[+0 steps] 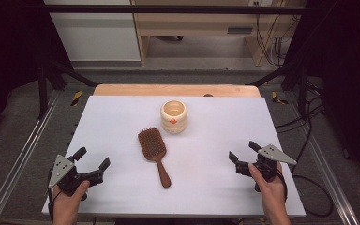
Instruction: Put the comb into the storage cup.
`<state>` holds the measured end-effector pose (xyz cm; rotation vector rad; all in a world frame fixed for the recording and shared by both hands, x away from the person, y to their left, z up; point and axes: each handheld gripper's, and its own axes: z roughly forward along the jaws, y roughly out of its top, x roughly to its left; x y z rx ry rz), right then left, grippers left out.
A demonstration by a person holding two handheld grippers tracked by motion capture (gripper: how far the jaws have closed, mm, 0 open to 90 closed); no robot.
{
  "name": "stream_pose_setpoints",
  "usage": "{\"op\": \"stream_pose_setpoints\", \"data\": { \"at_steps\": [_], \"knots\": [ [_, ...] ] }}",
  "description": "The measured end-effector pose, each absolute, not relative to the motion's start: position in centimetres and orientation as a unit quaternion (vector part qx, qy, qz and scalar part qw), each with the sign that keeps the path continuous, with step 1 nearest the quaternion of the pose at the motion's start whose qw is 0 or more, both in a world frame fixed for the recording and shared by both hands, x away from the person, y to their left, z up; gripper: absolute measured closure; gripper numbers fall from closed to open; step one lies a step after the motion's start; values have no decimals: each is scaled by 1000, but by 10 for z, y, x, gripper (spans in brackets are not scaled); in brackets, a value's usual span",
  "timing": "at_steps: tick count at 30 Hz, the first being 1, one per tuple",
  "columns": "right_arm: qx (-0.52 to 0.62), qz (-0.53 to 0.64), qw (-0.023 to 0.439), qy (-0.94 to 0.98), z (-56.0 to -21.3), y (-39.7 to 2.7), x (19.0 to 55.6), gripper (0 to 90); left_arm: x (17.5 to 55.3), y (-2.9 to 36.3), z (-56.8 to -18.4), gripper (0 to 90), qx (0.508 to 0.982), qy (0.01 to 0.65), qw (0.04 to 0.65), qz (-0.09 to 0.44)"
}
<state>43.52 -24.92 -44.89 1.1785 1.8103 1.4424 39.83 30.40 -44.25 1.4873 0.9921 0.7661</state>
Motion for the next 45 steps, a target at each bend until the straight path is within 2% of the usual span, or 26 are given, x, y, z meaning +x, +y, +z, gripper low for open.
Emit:
{"op": "stream_pose_setpoints", "data": {
  "at_steps": [20, 29, 30, 31, 33, 34, 36, 38, 39, 40, 41, 43, 44, 45],
  "knots": [
    [435, 529, 269, 678, -452, -247, 437, 74, 396, 268, -441, 59, 652, 425, 547, 308],
    [433, 531, 265, 679, -452, -249, 437, 73, 390, 254, -435, 176, 641, 430, 554, 312],
    [433, 531, 265, 678, -451, -249, 437, 73, 389, 253, -435, 227, 641, 428, 556, 312],
    [433, 531, 265, 678, -451, -249, 437, 73, 388, 252, -434, 227, 641, 428, 556, 311],
    [431, 530, 267, 680, -451, -247, 437, 73, 386, 250, -434, 325, 641, 429, 556, 308],
    [431, 530, 267, 680, -451, -247, 437, 73, 385, 248, -433, 325, 642, 427, 556, 309],
    [429, 527, 267, 683, -451, -245, 438, 74, 383, 246, -432, 431, 644, 426, 557, 305],
    [427, 525, 267, 686, -450, -244, 438, 74, 381, 243, -432, 495, 643, 430, 556, 304],
    [427, 525, 267, 686, -450, -244, 438, 74, 380, 242, -432, 495, 644, 432, 557, 298],
    [427, 523, 268, 687, -451, -245, 438, 74, 380, 240, -432, 549, 645, 433, 561, 287],
    [432, 520, 268, 686, -451, -245, 438, 76, 380, 235, -432, 639, 646, 435, 567, 269],
    [432, 520, 267, 687, -451, -245, 439, 77, 381, 231, -431, 701, 650, 434, 566, 263],
    [432, 520, 267, 687, -451, -245, 439, 77, 382, 228, -431, 701, 653, 433, 565, 258],
    [433, 518, 265, 689, -452, -243, 439, 77, 382, 224, -431, 767, 657, 433, 565, 249]
  ]
}}
